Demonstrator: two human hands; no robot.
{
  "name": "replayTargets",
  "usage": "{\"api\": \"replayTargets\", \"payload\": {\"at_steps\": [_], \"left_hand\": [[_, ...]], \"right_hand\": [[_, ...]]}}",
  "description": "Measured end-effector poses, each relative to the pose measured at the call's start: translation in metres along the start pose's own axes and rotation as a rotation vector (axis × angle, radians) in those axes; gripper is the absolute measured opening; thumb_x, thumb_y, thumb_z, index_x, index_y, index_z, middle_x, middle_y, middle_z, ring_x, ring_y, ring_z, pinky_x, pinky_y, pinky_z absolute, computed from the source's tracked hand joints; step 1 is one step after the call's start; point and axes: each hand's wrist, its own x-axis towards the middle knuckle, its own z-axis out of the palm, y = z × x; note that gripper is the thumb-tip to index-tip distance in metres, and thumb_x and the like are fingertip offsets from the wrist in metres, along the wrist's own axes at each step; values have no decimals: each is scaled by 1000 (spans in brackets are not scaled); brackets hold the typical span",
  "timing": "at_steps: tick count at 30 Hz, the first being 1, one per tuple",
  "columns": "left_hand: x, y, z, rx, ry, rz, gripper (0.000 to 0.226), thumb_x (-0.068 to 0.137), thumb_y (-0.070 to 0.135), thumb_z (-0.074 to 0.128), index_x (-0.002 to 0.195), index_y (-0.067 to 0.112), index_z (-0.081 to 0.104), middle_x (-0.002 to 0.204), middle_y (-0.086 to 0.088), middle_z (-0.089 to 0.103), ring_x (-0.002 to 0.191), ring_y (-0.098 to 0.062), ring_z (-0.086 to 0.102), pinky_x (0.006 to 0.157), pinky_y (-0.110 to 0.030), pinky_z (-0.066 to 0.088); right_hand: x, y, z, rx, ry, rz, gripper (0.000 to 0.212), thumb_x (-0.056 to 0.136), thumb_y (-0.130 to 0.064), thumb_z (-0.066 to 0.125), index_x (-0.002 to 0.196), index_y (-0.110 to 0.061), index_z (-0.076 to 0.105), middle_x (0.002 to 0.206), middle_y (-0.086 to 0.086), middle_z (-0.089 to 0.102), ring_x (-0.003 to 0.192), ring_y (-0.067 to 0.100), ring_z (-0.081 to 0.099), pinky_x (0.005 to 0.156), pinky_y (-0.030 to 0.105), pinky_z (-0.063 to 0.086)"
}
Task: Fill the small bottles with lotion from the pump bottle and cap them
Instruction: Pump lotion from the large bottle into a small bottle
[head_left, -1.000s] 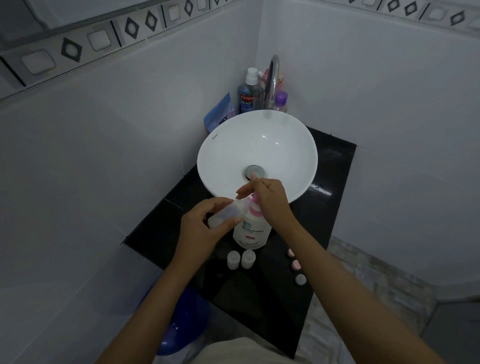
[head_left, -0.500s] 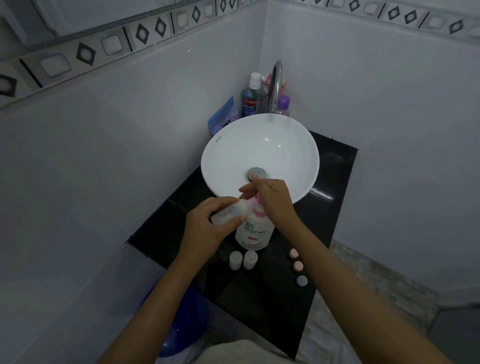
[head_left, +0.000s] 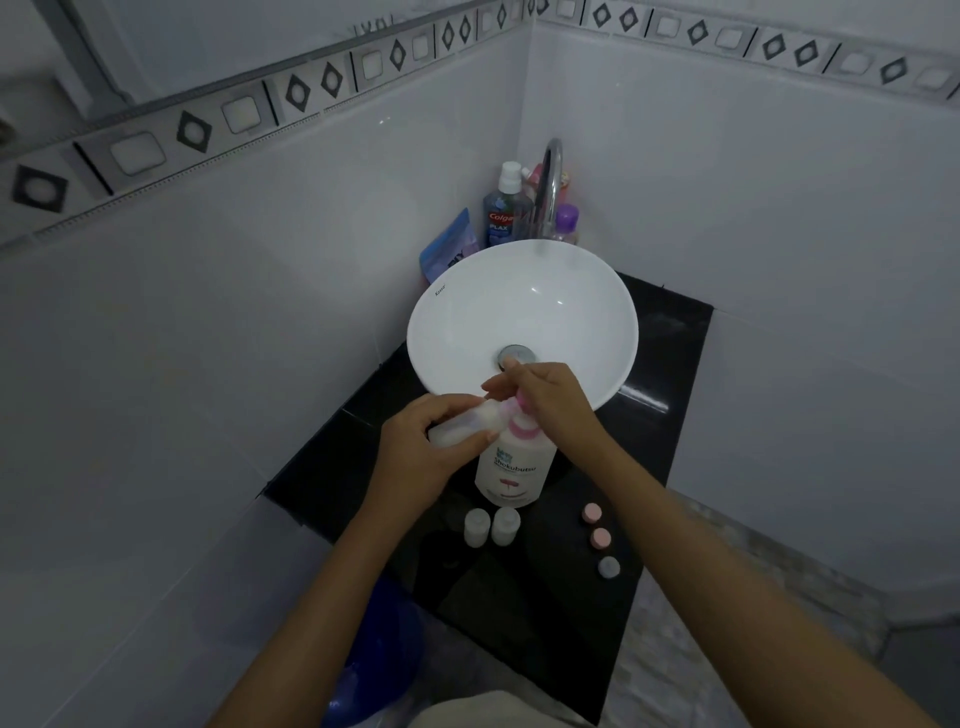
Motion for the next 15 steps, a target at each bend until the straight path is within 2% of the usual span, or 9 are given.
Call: {"api": "replayTargets", "payload": {"at_steps": [2,5,10,13,15], "left_hand": [[1,1,1,1,-13,0,31,74,15,79,104,16,71,100,4,71,95,-1,65,75,-11,51],[1,-1,3,10,-10,-3,30,74,15,79,102,17,70,99,4,70,94,-1,64,74,-11,51],[-1,-9,1,34,-21,-32,34,73,14,80,105,12,71,102,-1,70,96,-2,64,76,-11,51],[0,-3,0,38,-24,-14,31,73,15,79,102,19,70,101,2,70,95,0,64,75,-10,51],[1,3,-1,27,-19,3,29,74,16,79,99,26,69,98,9,70,94,2,64,74,-10,51]], "right_hand": [[-3,3,1,36,62,-24,40,99,-25,43,82,-6,75,76,3,71,85,22,66,86,32,50],[-3,6,6,92,108,-4,43,100,-20,39,83,0,73,72,3,69,80,21,63,78,27,49],[-2,20,11,-14,70,13,44,99,-24,39,75,-10,73,73,-2,69,79,16,61,69,22,46],[3,12,-1,-113,2,-7,42,98,-28,42,81,-10,76,77,-4,71,83,16,66,77,24,48],[5,5,-4,-126,-12,-19,40,97,-29,44,85,-9,77,78,-3,72,82,10,66,78,19,48]]}}
